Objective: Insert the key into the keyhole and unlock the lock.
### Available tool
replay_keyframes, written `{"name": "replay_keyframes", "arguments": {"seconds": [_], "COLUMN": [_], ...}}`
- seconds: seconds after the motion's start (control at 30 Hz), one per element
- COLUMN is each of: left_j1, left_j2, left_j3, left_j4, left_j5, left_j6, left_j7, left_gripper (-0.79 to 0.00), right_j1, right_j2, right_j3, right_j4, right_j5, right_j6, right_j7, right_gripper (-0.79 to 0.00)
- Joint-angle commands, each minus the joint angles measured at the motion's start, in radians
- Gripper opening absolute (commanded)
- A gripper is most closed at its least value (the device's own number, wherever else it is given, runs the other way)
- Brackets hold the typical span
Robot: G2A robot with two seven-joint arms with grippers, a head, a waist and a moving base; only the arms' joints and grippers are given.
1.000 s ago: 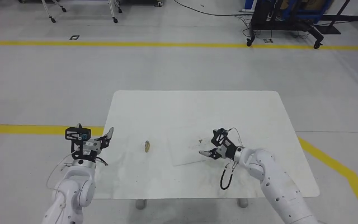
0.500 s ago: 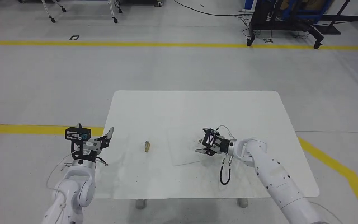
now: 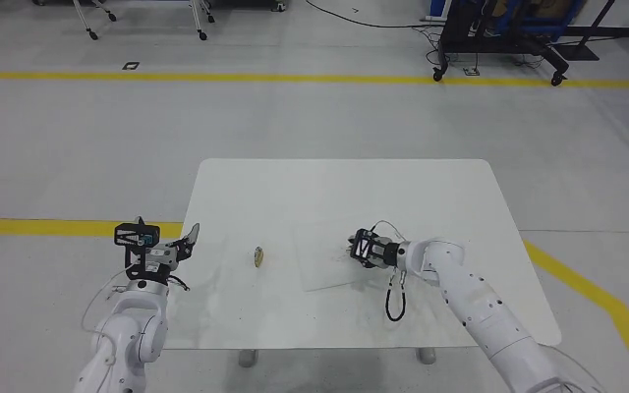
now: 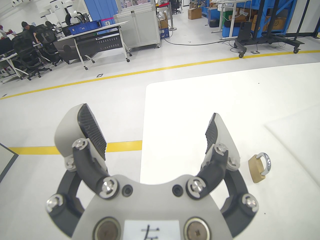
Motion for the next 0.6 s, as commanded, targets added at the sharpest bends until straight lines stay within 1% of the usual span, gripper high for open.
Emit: {"name": "replay_keyframes", "arguments": {"seconds": [0.0, 0.27, 0.57], "left_j1": [0.000, 0.000, 0.000], "left_j2": [0.000, 0.000, 0.000], "left_j3": [0.000, 0.000, 0.000], "left_j4": [0.000, 0.000, 0.000], "left_j5": [0.000, 0.000, 0.000], "left_j6": [0.000, 0.000, 0.000], "left_j7": [0.000, 0.000, 0.000], "left_gripper": [0.000, 0.000, 0.000], "right_j1": [0.004, -0.002, -0.052], "right_j2": [0.000, 0.008, 0.029], "right_j3": [-0.003, -0.001, 0.041], "right_j4": [0.003, -0.012, -0.089], "right_j5": [0.003, -0.011, -0.024], "right_j6": [-0.008, -0.015, -0.007], "right_j7": [-0.001, -0.016, -0.073], "right_gripper": [-0.785, -0.785, -0.785]}}
